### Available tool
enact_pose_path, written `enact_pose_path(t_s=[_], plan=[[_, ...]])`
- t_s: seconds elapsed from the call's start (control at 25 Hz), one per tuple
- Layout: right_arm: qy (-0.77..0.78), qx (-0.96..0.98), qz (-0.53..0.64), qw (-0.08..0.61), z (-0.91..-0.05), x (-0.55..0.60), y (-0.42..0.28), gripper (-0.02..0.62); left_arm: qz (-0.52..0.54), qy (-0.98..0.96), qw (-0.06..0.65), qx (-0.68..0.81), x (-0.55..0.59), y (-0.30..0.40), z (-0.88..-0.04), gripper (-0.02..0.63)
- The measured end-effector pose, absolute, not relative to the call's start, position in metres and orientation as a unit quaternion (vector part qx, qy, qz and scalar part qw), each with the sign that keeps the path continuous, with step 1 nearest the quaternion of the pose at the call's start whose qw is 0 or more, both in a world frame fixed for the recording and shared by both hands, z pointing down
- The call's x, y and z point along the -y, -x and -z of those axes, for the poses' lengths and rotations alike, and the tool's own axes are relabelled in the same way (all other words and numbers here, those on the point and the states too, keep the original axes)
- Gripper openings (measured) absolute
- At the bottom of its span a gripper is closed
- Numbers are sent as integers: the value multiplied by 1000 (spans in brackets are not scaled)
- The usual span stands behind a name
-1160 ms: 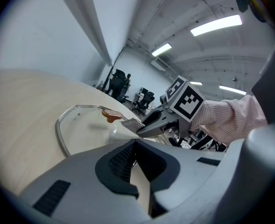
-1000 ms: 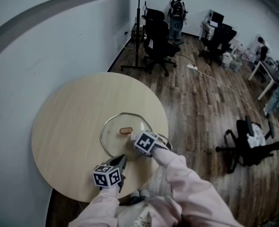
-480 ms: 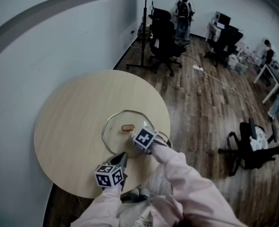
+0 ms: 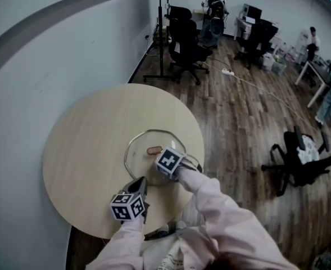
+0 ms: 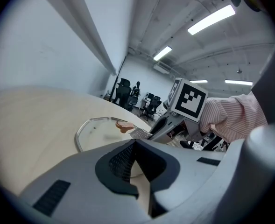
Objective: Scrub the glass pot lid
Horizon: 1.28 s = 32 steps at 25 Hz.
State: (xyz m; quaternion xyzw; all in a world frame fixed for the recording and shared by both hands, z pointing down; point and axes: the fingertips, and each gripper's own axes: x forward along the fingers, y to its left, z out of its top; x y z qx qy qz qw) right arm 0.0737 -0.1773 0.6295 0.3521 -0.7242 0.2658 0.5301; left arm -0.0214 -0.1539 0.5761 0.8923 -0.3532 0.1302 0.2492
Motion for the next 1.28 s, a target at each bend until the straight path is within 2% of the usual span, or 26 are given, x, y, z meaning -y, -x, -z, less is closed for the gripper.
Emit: enact_pose_path(t_s=[0.72, 1.28], plan=[[-387, 707, -292, 515, -627, 166, -45, 94, -140, -908, 258, 297, 148, 39, -580, -3], [-419, 717, -296, 473, -636, 179, -25, 97, -136, -914, 255, 285, 143, 50, -580, -3]])
